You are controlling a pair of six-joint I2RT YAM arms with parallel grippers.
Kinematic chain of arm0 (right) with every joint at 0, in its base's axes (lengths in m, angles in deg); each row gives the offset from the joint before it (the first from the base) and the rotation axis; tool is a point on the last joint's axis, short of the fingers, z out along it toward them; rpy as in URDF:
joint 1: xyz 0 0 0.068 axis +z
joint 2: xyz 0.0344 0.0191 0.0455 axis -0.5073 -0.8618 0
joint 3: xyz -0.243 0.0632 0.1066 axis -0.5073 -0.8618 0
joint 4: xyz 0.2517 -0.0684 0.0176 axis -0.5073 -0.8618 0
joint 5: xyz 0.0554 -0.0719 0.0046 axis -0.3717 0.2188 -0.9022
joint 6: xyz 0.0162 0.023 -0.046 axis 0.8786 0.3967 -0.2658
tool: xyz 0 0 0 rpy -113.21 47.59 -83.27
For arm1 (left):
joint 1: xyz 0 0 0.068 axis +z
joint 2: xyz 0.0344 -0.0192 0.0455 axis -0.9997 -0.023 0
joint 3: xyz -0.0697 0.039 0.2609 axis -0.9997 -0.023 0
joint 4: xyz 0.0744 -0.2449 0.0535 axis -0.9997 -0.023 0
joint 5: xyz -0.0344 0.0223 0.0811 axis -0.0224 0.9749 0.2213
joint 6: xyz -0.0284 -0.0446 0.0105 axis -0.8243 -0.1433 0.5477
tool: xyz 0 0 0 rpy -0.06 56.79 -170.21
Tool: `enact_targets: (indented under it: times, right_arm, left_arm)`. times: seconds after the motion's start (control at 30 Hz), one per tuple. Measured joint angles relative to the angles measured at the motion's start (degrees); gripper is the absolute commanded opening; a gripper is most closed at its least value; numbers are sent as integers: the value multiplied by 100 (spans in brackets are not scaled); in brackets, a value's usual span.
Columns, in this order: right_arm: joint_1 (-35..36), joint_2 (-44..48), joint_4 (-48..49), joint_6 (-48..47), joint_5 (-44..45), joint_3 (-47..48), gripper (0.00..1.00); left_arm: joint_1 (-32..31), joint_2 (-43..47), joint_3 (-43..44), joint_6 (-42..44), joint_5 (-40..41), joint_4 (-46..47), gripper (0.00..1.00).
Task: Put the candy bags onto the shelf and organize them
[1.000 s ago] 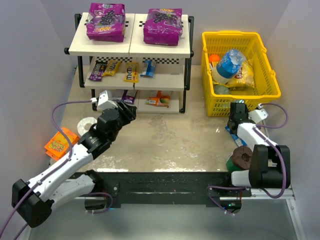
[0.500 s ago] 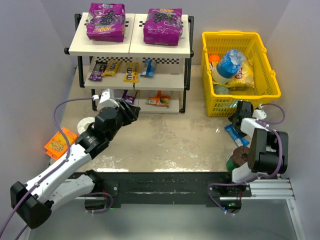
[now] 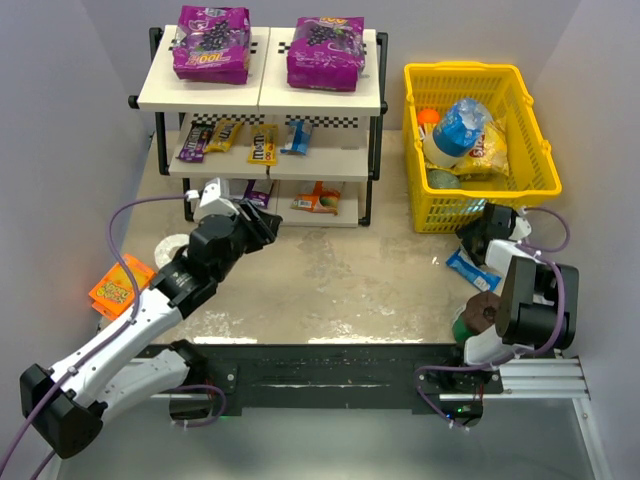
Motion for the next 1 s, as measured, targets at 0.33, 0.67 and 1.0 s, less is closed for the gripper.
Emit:
enact_targets:
  times: [0.33, 0.67, 1.0]
  right_arm:
    - [1294, 599, 483, 590, -981, -726, 60]
    - [1919, 758, -841, 529, -354, -350, 58]
    - [2028, 1414, -2573, -570, 1147, 214, 57]
  left_arm:
    - [0, -278, -4, -44, -293, 101, 56]
    - [0, -527, -74, -68, -501, 291, 56]
    - [0, -640, -184, -70, -671, 466, 56]
